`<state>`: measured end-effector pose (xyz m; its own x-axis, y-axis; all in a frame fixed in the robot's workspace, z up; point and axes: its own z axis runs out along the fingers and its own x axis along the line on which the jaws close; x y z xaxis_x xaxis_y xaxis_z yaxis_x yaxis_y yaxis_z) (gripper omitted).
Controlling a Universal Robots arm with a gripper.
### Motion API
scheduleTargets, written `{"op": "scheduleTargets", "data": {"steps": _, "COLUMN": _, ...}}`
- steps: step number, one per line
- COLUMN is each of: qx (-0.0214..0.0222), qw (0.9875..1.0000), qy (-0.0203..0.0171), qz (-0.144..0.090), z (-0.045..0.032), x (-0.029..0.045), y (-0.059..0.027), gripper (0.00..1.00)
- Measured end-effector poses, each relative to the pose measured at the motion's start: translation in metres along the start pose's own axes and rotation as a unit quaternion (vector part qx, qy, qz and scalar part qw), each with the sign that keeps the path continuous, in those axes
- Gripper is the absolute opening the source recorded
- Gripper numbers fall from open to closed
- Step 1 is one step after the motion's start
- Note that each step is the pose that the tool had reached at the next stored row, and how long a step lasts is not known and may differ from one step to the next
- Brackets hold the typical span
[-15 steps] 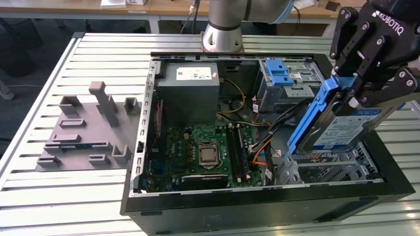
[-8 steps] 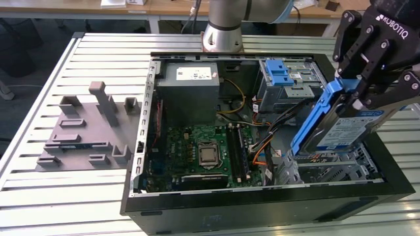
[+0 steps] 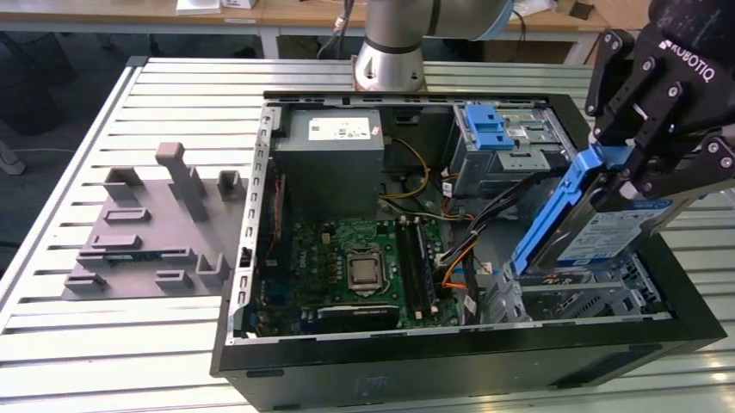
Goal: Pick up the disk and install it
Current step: 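Insert the disk into the insertion slot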
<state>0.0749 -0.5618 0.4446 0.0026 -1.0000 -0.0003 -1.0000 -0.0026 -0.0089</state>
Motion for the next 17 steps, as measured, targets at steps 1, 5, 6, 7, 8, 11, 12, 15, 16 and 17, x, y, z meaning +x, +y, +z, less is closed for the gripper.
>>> {"op": "scheduleTargets", "data": {"steps": 1, "qx": 0.0000, "qw": 1.0000, "qy": -0.0001, "qz": 0.000, "z": 0.0010, "x": 0.0001, "y": -0.0002, "gripper": 0.36}}
{"op": "scheduleTargets", "data": {"steps": 5, "qx": 0.0000, "qw": 1.0000, "qy": 0.0000, "qz": 0.001, "z": 0.0046, "x": 0.0007, "y": -0.0008, "gripper": 0.36}}
{"op": "scheduleTargets", "data": {"steps": 6, "qx": 0.0000, "qw": 1.0000, "qy": 0.0000, "qz": 0.002, "z": 0.0052, "x": 0.0009, "y": -0.0008, "gripper": 0.36}}
{"op": "scheduleTargets", "data": {"steps": 7, "qx": 0.0000, "qw": 1.0000, "qy": 0.0001, "qz": 0.003, "z": 0.0057, "x": 0.0010, "y": -0.0008, "gripper": 0.36}}
{"op": "scheduleTargets", "data": {"steps": 8, "qx": 0.0000, "qw": 1.0000, "qy": 0.0001, "qz": 0.004, "z": 0.0061, "x": 0.0012, "y": -0.0008, "gripper": 0.36}}
{"op": "scheduleTargets", "data": {"steps": 11, "qx": 0.0000, "qw": 1.0000, "qy": 0.0000, "qz": 0.006, "z": 0.0066, "x": 0.0024, "y": -0.0008, "gripper": 0.36}}
{"op": "scheduleTargets", "data": {"steps": 12, "qx": 0.0000, "qw": 1.0000, "qy": 0.0001, "qz": 0.006, "z": 0.0067, "x": 0.0030, "y": -0.0008, "gripper": 0.36}}
{"op": "scheduleTargets", "data": {"steps": 15, "qx": 0.0000, "qw": 1.0000, "qy": 0.0001, "qz": 0.007, "z": 0.0071, "x": 0.0039, "y": -0.0008, "gripper": 0.36}}
{"op": "scheduleTargets", "data": {"steps": 16, "qx": 0.0000, "qw": 1.0000, "qy": 0.0001, "qz": 0.007, "z": 0.0074, "x": 0.0039, "y": -0.0008, "gripper": 0.36}}
{"op": "scheduleTargets", "data": {"steps": 17, "qx": 0.0000, "qw": 1.0000, "qy": 0.0001, "qz": 0.007, "z": 0.0078, "x": 0.0040, "y": -0.0008, "gripper": 0.36}}
